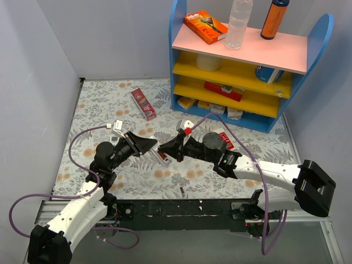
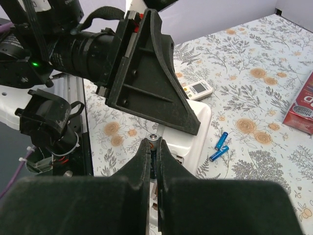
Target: Load the batteries into the remote control
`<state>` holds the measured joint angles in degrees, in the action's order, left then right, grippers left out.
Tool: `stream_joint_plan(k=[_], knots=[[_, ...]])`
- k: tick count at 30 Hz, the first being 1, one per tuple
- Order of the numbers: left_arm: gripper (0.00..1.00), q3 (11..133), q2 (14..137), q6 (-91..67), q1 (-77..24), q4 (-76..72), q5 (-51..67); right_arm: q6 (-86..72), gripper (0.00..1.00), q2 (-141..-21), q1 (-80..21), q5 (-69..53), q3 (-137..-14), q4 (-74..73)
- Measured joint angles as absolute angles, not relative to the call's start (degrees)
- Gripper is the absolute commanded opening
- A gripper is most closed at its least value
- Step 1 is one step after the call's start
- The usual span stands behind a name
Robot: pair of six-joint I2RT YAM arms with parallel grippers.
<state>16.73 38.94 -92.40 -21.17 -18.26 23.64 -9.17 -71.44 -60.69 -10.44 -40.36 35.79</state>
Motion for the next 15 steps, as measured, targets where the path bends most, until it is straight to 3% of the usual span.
stream_joint_plan(k=[15], knots=[[0.0,16.78,38.02,-92.66,-21.17,-16.27,23.35,-12.16,0.01,-76.47,-60.8,-7.22,-37.17,40.34]])
